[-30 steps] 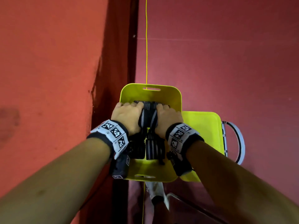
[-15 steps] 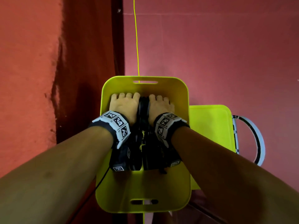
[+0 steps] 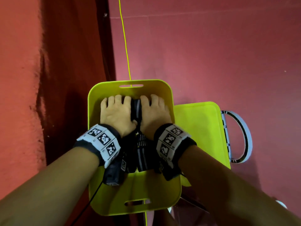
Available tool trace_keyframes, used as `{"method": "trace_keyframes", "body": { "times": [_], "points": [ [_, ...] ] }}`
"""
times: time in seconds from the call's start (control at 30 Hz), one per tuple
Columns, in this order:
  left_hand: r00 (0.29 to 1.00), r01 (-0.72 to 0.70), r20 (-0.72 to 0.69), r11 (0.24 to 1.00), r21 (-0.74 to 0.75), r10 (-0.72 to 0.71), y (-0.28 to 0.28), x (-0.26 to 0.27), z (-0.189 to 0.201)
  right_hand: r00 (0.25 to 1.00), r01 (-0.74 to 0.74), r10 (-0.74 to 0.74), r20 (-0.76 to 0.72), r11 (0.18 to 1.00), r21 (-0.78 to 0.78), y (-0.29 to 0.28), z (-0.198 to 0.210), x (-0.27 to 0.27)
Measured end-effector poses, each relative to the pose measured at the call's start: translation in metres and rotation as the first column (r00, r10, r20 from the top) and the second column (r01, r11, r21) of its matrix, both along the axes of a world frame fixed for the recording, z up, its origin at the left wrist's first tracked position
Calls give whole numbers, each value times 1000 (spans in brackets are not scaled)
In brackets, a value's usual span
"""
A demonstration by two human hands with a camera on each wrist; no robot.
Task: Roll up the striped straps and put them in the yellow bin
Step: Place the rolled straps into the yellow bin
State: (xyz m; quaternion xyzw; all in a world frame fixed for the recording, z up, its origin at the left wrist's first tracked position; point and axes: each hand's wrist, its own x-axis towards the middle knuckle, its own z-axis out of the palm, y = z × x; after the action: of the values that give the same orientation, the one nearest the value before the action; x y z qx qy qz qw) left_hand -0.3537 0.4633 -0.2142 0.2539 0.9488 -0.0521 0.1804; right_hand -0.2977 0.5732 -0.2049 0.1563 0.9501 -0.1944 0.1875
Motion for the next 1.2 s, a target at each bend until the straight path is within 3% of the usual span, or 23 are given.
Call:
{"method": "trace_keyframes", "body": {
  "times": [0.13,0.23,0.37,0.47,0.6,0.83,0.97,1.03,1.1,1.13,1.2],
  "points": [
    [996,-27,93,977,211,7,28,23,47,918,82,-165,-360,968,-235,16,32,36],
    [989,-62,148,916,395,3,59,41,77,873,164,-288,-393,933,-320,42,55,62],
    [986,-80,168,855,512,-9,109,79,100,852,298,-398,-341,903,-311,93,65,111],
    [961,-123,278,897,426,0,152,111,94,819,455,-529,-222,834,-312,128,55,144],
    [844,-383,502,869,314,191,191,152,59,718,677,-695,47,681,-279,166,28,176],
    [500,-779,647,625,46,575,181,176,-27,714,695,-622,322,685,-220,193,-33,192],
    [317,-880,643,470,-75,697,174,181,-59,630,745,-617,472,652,-140,202,-71,194],
    [238,-899,655,418,-131,717,170,186,-71,630,738,-599,494,661,-139,207,-95,199],
    [250,-901,641,416,-120,726,170,191,-75,653,707,-561,509,692,-145,222,-156,218],
    [262,-906,624,411,-105,736,170,193,-83,655,708,-557,511,688,-158,224,-167,222],
    [248,-918,636,387,-88,731,171,195,-88,646,738,-609,460,651,-175,215,-143,214]
  ]
}}
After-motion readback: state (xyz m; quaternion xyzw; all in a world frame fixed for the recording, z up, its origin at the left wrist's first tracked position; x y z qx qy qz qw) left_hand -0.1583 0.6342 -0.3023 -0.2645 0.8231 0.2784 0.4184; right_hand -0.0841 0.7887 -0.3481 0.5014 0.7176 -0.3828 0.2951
